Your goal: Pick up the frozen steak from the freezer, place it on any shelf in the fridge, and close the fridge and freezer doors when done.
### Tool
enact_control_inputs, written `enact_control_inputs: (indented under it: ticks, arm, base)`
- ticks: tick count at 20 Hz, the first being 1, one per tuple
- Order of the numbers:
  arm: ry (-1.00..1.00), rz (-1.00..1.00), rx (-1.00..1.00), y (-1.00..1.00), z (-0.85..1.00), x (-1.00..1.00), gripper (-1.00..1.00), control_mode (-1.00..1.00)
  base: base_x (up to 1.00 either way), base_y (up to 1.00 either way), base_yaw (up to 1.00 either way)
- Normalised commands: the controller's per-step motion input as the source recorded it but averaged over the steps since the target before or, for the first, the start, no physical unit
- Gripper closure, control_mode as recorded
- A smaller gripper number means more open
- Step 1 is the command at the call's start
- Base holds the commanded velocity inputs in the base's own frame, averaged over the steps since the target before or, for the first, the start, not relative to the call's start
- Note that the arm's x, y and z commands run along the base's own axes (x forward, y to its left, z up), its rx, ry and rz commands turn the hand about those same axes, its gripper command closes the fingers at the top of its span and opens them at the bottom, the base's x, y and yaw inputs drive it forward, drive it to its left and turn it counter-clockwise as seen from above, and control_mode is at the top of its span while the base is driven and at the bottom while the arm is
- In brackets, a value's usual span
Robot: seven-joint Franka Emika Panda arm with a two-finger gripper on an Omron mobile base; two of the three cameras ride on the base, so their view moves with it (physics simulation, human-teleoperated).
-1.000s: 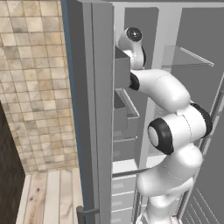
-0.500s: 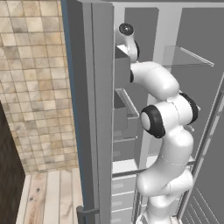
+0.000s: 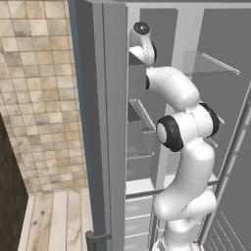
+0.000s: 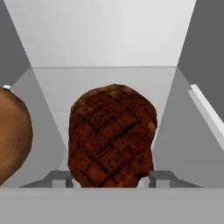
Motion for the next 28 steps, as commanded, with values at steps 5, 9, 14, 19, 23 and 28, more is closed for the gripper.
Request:
enact_control_inputs:
  ticks: [5, 9, 14, 19, 23, 28]
  arm:
    - [0.0, 0.0, 0.0, -0.01, 0.0, 0.0, 1.0, -1.0]
    - [-0.05, 0.01, 0.0, 0.0, 0.0, -0.22, 1.0, -1.0]
    - [-0.29, 0.04, 0.02, 0.0, 0.02, -0.64, 1.0, -1.0]
    - [-0.41, 0.05, 0.07, 0.0, 0.15, -0.93, 1.0, -1.0]
    - [-0.43, 0.07, 0.14, -0.05, 0.22, -1.0, 1.0, -1.0]
    - [-0.37, 0.02, 0.09, -0.06, 0.63, -1.0, 1.0, -1.0]
  base:
    - [0.0, 0.0, 0.0]
    - [0.0, 0.0, 0.0]
    - [0.0, 0.0, 0.0]
    - [0.0, 0.0, 0.0]
    - [0.0, 0.0, 0.0]
    - [0.0, 0.0, 0.0]
